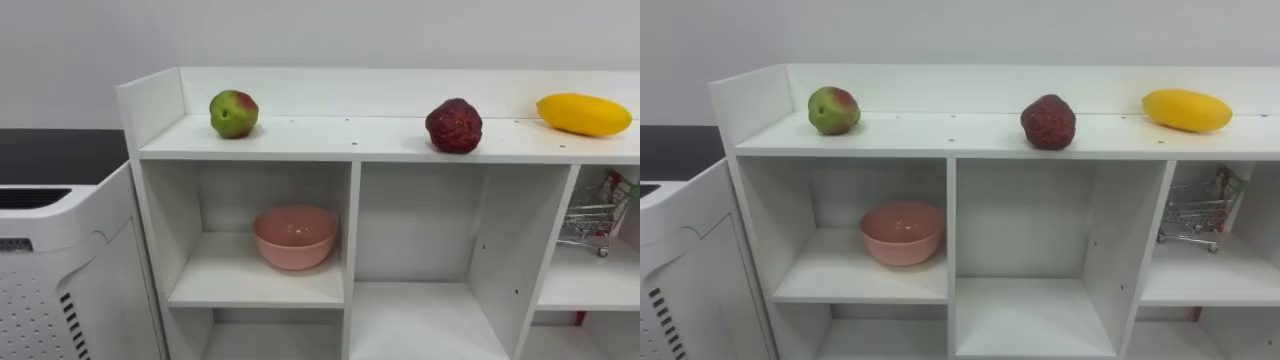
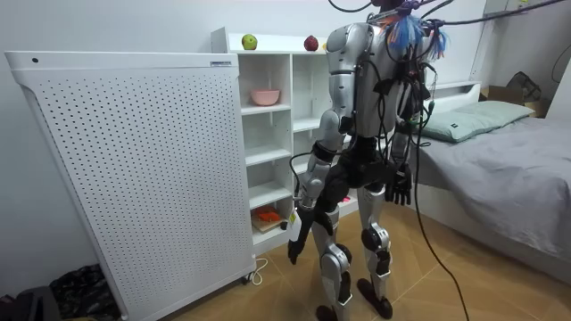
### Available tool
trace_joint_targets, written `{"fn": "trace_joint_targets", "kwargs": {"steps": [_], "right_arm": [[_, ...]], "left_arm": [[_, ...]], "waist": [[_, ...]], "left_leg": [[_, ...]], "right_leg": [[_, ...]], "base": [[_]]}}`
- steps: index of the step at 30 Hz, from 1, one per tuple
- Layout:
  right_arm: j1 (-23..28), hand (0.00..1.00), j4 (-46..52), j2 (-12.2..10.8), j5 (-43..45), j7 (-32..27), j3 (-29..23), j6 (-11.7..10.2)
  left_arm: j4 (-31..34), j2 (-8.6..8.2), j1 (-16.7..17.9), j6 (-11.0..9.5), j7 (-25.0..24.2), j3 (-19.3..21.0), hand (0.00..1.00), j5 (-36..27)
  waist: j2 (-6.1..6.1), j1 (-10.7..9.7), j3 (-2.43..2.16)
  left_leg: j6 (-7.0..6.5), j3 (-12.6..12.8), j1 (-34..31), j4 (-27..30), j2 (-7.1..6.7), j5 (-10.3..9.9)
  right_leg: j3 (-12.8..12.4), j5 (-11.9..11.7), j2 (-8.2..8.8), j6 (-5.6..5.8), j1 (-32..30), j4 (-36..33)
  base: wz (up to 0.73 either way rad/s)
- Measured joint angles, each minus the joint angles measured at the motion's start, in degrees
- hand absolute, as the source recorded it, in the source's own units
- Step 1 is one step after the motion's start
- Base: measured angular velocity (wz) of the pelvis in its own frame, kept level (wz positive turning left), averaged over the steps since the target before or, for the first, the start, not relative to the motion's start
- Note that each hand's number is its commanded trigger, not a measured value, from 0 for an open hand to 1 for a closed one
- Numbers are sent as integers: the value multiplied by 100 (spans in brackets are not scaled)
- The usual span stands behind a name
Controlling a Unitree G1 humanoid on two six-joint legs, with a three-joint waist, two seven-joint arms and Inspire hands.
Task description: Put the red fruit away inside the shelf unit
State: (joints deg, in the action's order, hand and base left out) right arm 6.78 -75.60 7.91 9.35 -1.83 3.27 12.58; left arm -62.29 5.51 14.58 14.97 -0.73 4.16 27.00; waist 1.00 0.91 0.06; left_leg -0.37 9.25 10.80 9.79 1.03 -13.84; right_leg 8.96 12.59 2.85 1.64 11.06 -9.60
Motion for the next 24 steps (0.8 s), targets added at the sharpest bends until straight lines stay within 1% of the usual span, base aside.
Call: {"fn": "trace_joint_targets", "kwargs": {"steps": [14, 20, 24], "right_arm": [[-6, 0, 0, 6, 0, 10, -1, -1], [-4, 0, 14, 6, -241, -35, -4, -9], [-5, 0, 29, 6, -357, -212, -9, -87]], "left_arm": [[41, 0, -1, -1, 2, -1, 0, -12], [42, 0, -3, -16, 2, 2, 0, -4], [43, 0, -8, -51, 16, -2, 0, -5]], "waist": [[-9, -43, 6], [-8, -45, 7], [2, -64, 6]], "left_leg": [[0, -1, -5, -17, -1, 0], [0, -1, -2, -22, 1, 0], [0, -1, 4, -16, -1, 0]], "right_leg": [[9, 2, 2, 2, -4, 17], [-19, 3, 0, 2, -6, 15], [-46, 3, 0, 2, -4, 5]], "base": [[0], [0], [0]]}}
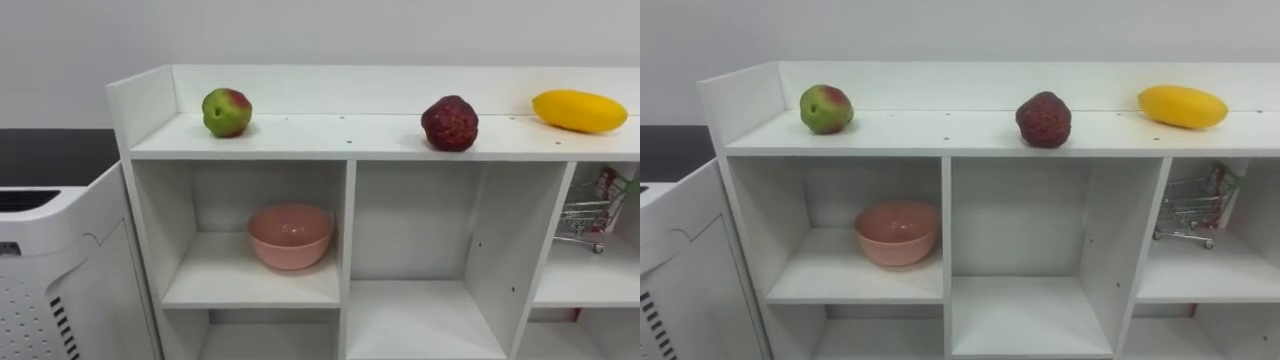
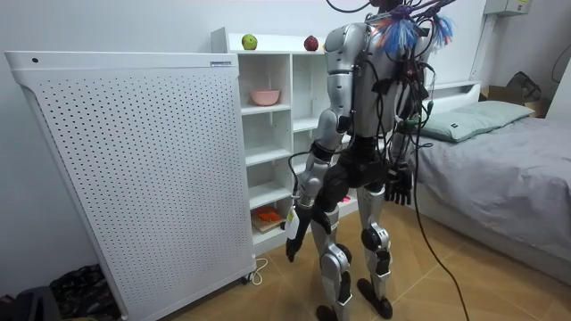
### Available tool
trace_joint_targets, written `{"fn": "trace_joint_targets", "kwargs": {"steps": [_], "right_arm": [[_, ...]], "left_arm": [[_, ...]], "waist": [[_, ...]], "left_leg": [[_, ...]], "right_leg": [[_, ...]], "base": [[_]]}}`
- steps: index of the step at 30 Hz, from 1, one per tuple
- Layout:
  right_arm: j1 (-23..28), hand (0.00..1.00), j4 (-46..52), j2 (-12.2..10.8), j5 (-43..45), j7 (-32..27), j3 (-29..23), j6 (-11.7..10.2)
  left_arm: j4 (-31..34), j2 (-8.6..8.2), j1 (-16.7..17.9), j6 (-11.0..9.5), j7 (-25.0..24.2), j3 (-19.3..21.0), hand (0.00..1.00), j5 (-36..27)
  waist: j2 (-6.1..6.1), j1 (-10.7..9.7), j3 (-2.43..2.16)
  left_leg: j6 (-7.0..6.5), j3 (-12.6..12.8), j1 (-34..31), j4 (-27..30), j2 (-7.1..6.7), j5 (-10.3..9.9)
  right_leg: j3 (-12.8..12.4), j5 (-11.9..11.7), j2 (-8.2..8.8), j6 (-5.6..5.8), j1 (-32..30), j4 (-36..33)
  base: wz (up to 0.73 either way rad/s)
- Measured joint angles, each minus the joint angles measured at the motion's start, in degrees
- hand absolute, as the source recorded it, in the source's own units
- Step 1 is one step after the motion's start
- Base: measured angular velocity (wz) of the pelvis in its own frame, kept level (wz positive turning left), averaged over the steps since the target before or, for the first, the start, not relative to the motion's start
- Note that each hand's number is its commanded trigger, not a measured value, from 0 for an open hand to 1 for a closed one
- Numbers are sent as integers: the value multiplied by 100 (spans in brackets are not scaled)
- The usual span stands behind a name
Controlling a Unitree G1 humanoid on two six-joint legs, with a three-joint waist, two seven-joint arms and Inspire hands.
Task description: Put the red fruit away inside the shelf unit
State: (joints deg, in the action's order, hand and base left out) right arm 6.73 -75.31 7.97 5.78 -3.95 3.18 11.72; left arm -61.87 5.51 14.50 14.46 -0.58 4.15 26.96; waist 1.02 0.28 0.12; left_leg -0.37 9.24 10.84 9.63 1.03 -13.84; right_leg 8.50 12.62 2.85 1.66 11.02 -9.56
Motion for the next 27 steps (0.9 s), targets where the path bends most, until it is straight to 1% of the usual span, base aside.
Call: {"fn": "trace_joint_targets", "kwargs": {"steps": [3, 4, 6, 8, 10, 11, 13, 14, 15, 16, 17, 19, 21, 22, 23, 25, 27], "right_arm": [[-9, 0, 24, 1, -105, -153, -16, -100], [-31, 0, 23, 1, -245, -218, -79, -157], [-123, 0, 23, 1, -556, -326, -260, -201], [-181, 0, 37, 0, -917, -431, -382, -320], [-201, 0, 184, -3, -1490, -540, -561, -494], [-216, 0, 205, -1, -1610, -549, -592, -541], [-246, 0, 481, -1, -1910, -592, -759, -630], [-255, 0, 567, -1, -1972, -597, -820, -673], [-283, 0, 743, 0, -2113, -635, -916, -740], [-276, 0, 1100, -1, -2180, -754, -962, -745], [-276, 0, 1308, -1, -2202, -812, -963, -763], [-284, 0, 2040, -2, -2224, -961, -985, -962], [-295, 0, 2517, -2, -2234, -1032, -995, -1146], [-288, 0, 2858, -3, -2235, -1090, -995, -1203], [-279, 0, 3040, -3, -2235, -1129, -992, -1214], [-276, 0, 3645, -2, -2247, -1254, -970, -1368], [-264, 0, 4083, -7, -2241, -1375, -925, -1437]], "left_arm": [[-1, 0, 1, -54, 10, -1, 0, 3], [-1, 0, 3, -99, 14, 0, 0, 10], [-2, 3, 1, -123, 18, 15, 0, 10], [-1, 17, -4, -149, 24, 15, 0, 12], [-2, 22, -6, -251, 30, 27, 0, 11], [-2, 22, -7, -278, 32, 29, 0, 10], [2, 23, -20, -424, 40, 57, 0, 12], [2, 25, -26, -462, 40, 77, 0, 11], [3, 24, -36, -541, 46, 148, 0, 9], [18, 25, -34, -614, 110, 150, 0, 10], [17, 26, -35, -643, 153, 148, 0, 10], [34, 29, -33, -729, 286, 149, 0, 15], [60, 41, -21, -789, 326, 152, 0, 14], [105, 42, 5, -821, 386, 149, 0, 14], [127, 42, 18, -842, 409, 149, 0, 15], [130, 65, 21, -920, 478, 123, 0, 11], [167, 77, 30, -978, 500, 119, 0, 13]], "waist": [[6, 0, 2], [6, 0, 1], [6, -6, 4], [11, -10, 4], [11, -15, 4], [15, -15, 3], [23, -15, 4], [23, -15, 4], [28, -20, 3], [30, -20, 2], [29, -22, 2], [36, -39, -1], [38, -36, 2], [38, -43, 2], [36, -41, 4], [24, -43, 3], [16, -45, -1]], "left_leg": [[-1, -1, 6, -2, 8, 0], [-1, 0, -4, -7, 14, -1], [-2, 0, -23, -6, 13, 0], [-2, -1, -24, 5, 11, -1], [-3, -14, -30, 21, 10, 0], [-3, -17, -31, 21, 7, 0], [-3, -16, -38, 14, 3, 0], [-2, -12, -37, 13, 3, 0], [-2, -9, -28, 11, -7, -1], [-2, 2, -20, 4, -9, -1], [-2, 6, -18, 2, -9, 0], [-2, 5, -17, 6, -16, 0], [-2, 6, -22, 6, -16, 0], [-2, 2, -26, 6, -15, -1], [-3, 2, -29, 4, -14, -1], [-2, -1, -36, 2, -11, -1], [-2, 7, -47, 0, -9, -1]], "right_leg": [[-19, 1, 0, -1, -3, 24], [-18, 1, -1, -1, 0, 54], [-32, -4, -10, 1, -10, 88], [-34, -8, -11, -1, -8, 84], [-36, -11, -11, -3, -8, 80], [-35, -11, -10, -3, -9, 82], [-31, -10, -14, -3, -28, 84], [-28, -11, -15, -3, -28, 86], [-29, -11, -16, -3, -21, 83], [-35, -11, -16, -3, -20, 78], [-37, -11, -17, -3, -17, 77], [-42, -15, -18, 1, -4, 78], [-51, -18, -19, 4, -7, 86], [-55, -19, -20, 4, -13, 85], [-54, -19, -20, 4, -15, 86], [-53, -20, -25, 2, -19, 85], [-54, -23, -30, -1, -29, 83]], "base": [[-2], [0], [-4], [0], [4], [0], [0], [0], [0], [-3], [0], [0], [0], [0], [0], [0], [0]]}}
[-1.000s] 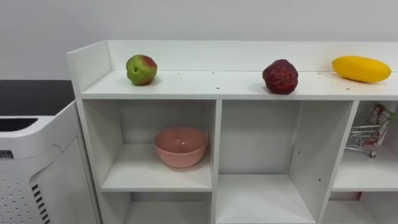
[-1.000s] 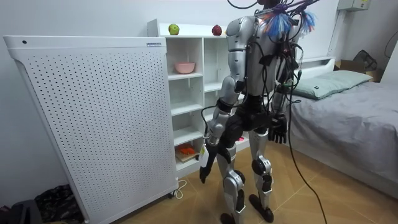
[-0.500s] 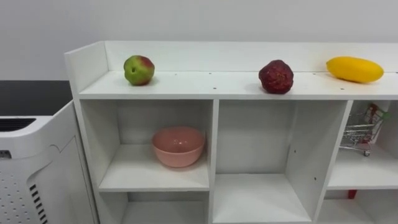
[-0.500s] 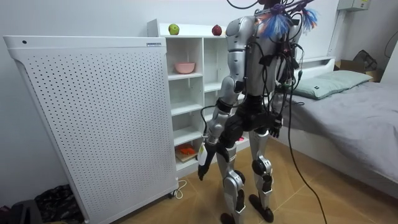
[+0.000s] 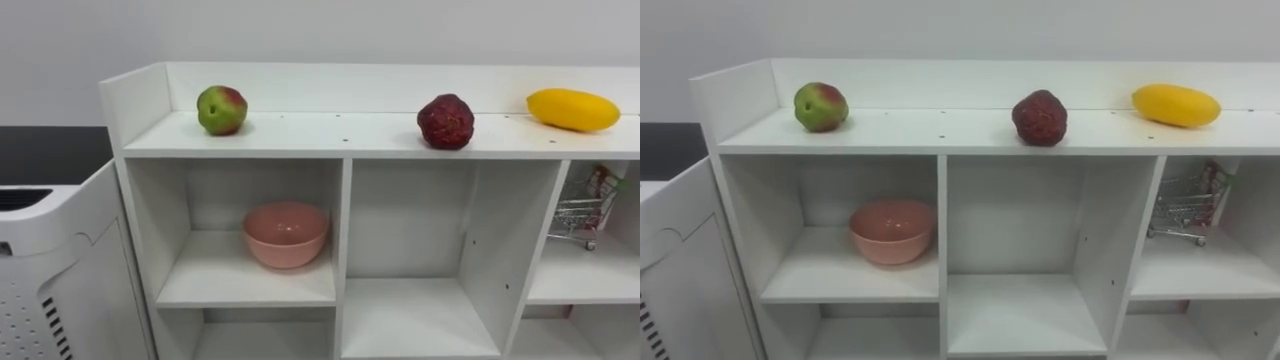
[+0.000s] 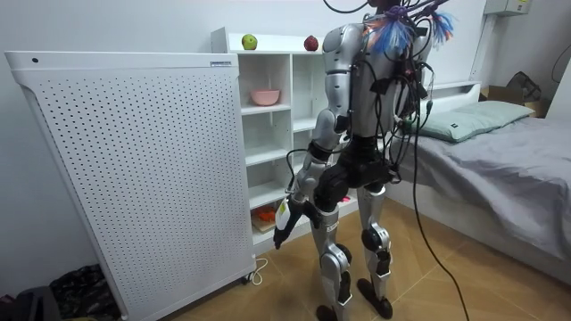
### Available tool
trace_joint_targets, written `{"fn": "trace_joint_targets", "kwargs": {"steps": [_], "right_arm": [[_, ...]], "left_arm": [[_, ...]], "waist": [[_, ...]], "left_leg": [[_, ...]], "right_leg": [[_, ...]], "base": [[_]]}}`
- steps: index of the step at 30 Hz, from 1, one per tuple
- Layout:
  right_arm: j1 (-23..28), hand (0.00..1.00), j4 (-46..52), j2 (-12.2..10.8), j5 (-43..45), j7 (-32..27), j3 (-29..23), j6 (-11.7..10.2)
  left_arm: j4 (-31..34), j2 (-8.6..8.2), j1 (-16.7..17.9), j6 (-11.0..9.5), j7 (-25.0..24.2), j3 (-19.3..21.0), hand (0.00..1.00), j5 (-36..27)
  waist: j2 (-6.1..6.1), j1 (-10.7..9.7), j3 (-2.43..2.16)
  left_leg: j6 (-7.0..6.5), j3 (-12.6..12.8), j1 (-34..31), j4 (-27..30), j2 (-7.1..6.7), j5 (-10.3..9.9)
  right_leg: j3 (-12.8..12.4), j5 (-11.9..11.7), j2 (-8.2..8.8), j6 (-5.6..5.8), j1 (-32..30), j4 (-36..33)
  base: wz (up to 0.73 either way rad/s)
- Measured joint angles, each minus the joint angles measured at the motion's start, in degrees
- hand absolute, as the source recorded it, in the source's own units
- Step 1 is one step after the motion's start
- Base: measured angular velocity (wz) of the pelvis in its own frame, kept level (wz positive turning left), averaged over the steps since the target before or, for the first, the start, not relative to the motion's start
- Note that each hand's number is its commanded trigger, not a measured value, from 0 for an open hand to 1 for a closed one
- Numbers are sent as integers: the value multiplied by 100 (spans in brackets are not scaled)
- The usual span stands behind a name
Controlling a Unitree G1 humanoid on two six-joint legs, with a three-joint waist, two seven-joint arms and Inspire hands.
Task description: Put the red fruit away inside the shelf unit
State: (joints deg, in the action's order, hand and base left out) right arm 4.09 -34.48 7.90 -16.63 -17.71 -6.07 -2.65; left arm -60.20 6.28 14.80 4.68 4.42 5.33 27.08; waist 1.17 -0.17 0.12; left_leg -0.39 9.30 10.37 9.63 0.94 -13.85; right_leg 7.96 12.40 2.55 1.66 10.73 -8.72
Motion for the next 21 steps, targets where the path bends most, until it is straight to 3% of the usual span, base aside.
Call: {"fn": "trace_joint_targets", "kwargs": {"steps": [6, 13, 21], "right_arm": [[95, 0, 1758, -2, 210, -304, 13, -188], [63, 0, 3052, -1, 381, -456, 39, -356], [-415, 0, 3682, 66, 407, -703, 38, -516]], "left_arm": [[52, -4, 73, -101, 0, 18, 0, 5], [50, -18, 122, -113, -70, 7, 0, 17], [57, 5, 84, -150, -85, -6, 0, 183]], "waist": [[-83, -16, -52], [-83, 92, -56], [-44, 93, -35]], "left_leg": [[-2, -2, -102, 15, 7, 3], [-1, 1, -169, 42, 37, 3], [5, -15, -279, 85, 47, 8]], "right_leg": [[5, -51, -6, -3, -95, -4], [6, -63, -26, -19, -217, -106], [8, -83, -40, -44, -328, -125]], "base": [[-1], [-3], [-1]]}}
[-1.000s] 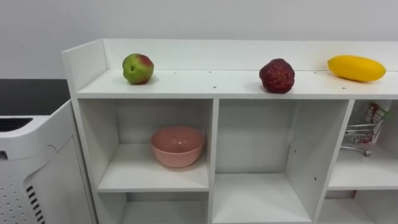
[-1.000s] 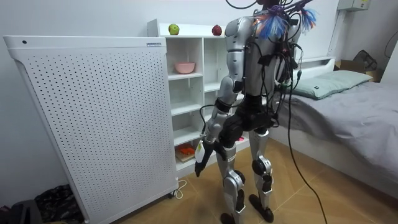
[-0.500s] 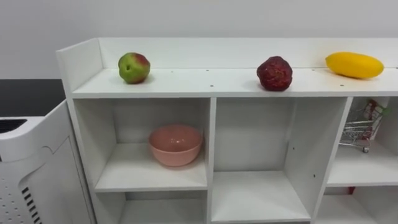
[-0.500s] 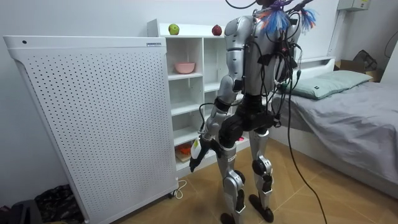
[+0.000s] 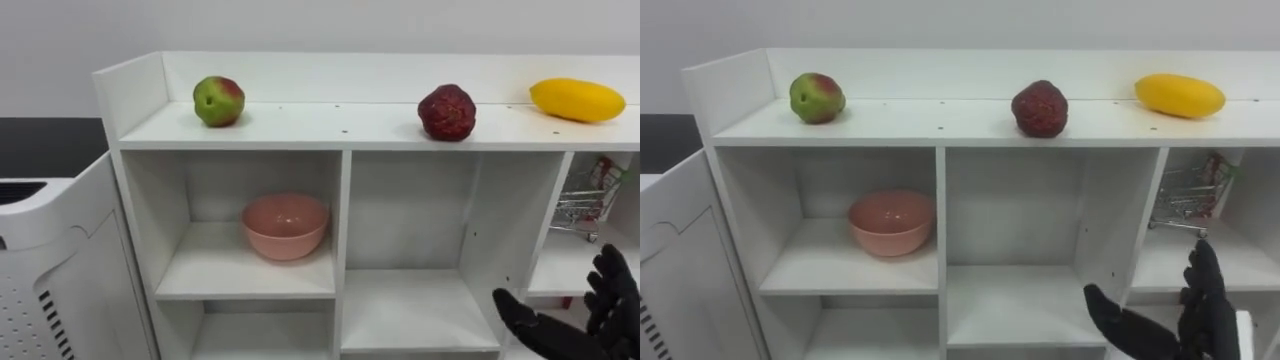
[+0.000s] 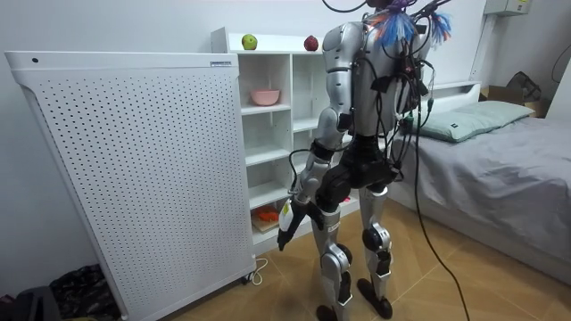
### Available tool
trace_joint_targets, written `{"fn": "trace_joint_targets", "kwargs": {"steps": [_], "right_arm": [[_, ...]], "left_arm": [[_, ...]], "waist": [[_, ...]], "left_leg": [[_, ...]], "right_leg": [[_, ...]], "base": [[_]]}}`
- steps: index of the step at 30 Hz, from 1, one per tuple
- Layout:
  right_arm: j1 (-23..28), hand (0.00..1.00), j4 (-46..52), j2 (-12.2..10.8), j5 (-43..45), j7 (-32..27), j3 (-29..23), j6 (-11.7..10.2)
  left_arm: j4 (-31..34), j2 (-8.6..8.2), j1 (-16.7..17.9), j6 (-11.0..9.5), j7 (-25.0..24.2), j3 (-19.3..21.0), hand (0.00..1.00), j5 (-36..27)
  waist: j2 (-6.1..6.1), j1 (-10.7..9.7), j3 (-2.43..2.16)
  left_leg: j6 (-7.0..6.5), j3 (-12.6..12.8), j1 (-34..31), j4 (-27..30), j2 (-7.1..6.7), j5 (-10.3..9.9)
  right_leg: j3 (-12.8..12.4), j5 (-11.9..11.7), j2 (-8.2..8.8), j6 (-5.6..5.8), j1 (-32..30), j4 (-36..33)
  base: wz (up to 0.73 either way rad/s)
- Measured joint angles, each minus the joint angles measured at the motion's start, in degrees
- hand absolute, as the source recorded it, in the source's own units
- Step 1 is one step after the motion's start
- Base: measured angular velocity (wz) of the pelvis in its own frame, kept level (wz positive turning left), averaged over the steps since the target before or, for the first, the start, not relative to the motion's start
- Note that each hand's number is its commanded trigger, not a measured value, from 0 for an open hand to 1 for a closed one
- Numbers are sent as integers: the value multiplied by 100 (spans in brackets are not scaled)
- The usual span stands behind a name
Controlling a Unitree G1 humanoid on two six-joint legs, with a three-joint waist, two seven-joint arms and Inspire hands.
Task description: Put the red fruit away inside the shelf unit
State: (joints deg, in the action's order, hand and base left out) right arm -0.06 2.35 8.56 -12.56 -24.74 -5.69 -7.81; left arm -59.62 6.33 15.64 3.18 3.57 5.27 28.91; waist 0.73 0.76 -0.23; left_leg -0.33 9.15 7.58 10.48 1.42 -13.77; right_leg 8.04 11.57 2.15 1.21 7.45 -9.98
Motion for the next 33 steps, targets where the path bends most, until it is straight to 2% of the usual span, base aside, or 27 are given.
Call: {"fn": "trace_joint_targets", "kwargs": {"steps": [10, 15, 19, 22, 28, 33], "right_arm": [[-890, 0, 110, 277, 209, -173, -12, -40], [-1187, 0, 111, 280, 321, -296, -12, -39], [-1513, 0, 106, 291, 738, -282, -20, -39], [-1641, 0, 105, 354, 697, -203, -20, -39], [-2096, 0, -262, 571, 348, 98, -10, -17], [-2179, 0, -372, 726, 163, 174, -10, 54]], "left_arm": [[3, 82, -96, 13, -36, -97, 0, 58], [-1, 87, -111, 39, -48, -96, 0, 60], [-4, 96, -112, 39, -194, -97, 0, 59], [61, 99, -111, 37, -249, -98, 0, 57], [124, 129, -103, 43, -251, -198, 0, 83], [126, 131, -98, 94, -252, -215, 0, 82]], "waist": [[153, 103, 8], [196, 126, 5], [192, 122, 40], [222, 130, 46], [226, 155, 52], [228, 238, 50]], "left_leg": [[6, -73, -4, 2, -1, 5], [9, -148, -25, 5, -4, 7], [11, -151, -31, 28, -6, 9], [11, -168, -75, 83, -7, 8], [7, -182, -91, 127, -9, 11], [5, -185, -97, 130, -7, 13]], "right_leg": [[77, 0, -3, 0, 74, 22], [206, 0, 2, 0, 88, 22], [374, 0, 20, 0, 90, 30], [505, 0, 39, 0, 62, 27], [514, -7, 43, -9, 72, 18], [519, -11, 43, -13, 84, 12]], "base": [[3], [8], [0], [3], [0], [0]]}}
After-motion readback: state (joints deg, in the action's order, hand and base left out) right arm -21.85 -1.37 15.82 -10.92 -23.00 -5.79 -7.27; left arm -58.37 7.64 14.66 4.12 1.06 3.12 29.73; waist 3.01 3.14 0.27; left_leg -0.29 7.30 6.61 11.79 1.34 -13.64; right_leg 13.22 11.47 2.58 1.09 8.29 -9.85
